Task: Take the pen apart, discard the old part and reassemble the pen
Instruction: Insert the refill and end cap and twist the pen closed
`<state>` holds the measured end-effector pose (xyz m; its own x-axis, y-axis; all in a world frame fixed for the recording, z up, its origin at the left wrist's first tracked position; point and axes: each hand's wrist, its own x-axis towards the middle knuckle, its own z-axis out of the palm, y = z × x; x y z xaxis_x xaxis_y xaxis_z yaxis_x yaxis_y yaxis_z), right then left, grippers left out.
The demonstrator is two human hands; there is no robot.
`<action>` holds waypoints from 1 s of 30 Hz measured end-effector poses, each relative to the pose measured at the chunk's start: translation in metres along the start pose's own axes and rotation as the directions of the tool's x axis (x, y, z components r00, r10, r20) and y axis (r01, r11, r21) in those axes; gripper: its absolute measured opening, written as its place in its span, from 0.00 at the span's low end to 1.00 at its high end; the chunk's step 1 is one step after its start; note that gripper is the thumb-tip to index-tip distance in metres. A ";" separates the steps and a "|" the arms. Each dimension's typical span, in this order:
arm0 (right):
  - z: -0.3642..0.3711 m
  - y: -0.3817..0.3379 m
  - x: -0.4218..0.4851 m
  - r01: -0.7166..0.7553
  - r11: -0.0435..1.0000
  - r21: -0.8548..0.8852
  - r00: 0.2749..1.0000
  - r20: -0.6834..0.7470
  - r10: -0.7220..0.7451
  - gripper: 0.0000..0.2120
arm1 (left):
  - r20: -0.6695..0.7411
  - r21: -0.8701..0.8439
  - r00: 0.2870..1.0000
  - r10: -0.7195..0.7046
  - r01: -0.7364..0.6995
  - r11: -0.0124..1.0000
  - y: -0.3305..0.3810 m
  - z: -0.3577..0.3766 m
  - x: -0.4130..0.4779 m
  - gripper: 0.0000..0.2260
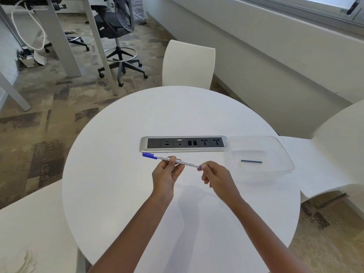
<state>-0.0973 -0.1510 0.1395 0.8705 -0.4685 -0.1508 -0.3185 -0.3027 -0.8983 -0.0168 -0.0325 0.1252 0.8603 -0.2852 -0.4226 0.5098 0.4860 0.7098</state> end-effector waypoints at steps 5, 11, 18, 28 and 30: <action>0.004 0.006 -0.006 0.281 0.834 -0.474 0.934 -0.064 -0.351 0.05 | -0.016 0.002 1.000 -0.023 0.023 1.000 0.001 0.001 -0.002 0.07; 0.002 0.004 -0.003 0.332 0.814 -0.476 0.918 -0.037 -0.395 0.06 | 0.004 0.014 1.000 -0.010 0.010 1.000 0.000 0.000 -0.004 0.08; -0.005 0.000 0.006 -0.030 0.999 -0.035 0.998 0.055 0.032 0.18 | 0.056 0.084 0.998 0.031 -0.035 0.996 -0.002 0.000 -0.003 0.09; 0.002 0.006 -0.003 0.169 0.954 -0.247 0.983 -0.025 -0.181 0.07 | -0.002 0.008 1.000 -0.004 0.004 1.000 0.001 0.000 -0.002 0.07; 0.004 0.009 -0.006 0.285 0.848 -0.448 0.940 -0.042 -0.338 0.05 | -0.006 0.006 1.000 -0.014 0.014 1.000 0.000 0.000 -0.002 0.07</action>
<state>-0.1039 -0.1474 0.1303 0.9102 -0.3733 0.1793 -0.1902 -0.7614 -0.6197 -0.0184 -0.0314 0.1261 0.8532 -0.2865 -0.4358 0.5215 0.4770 0.7075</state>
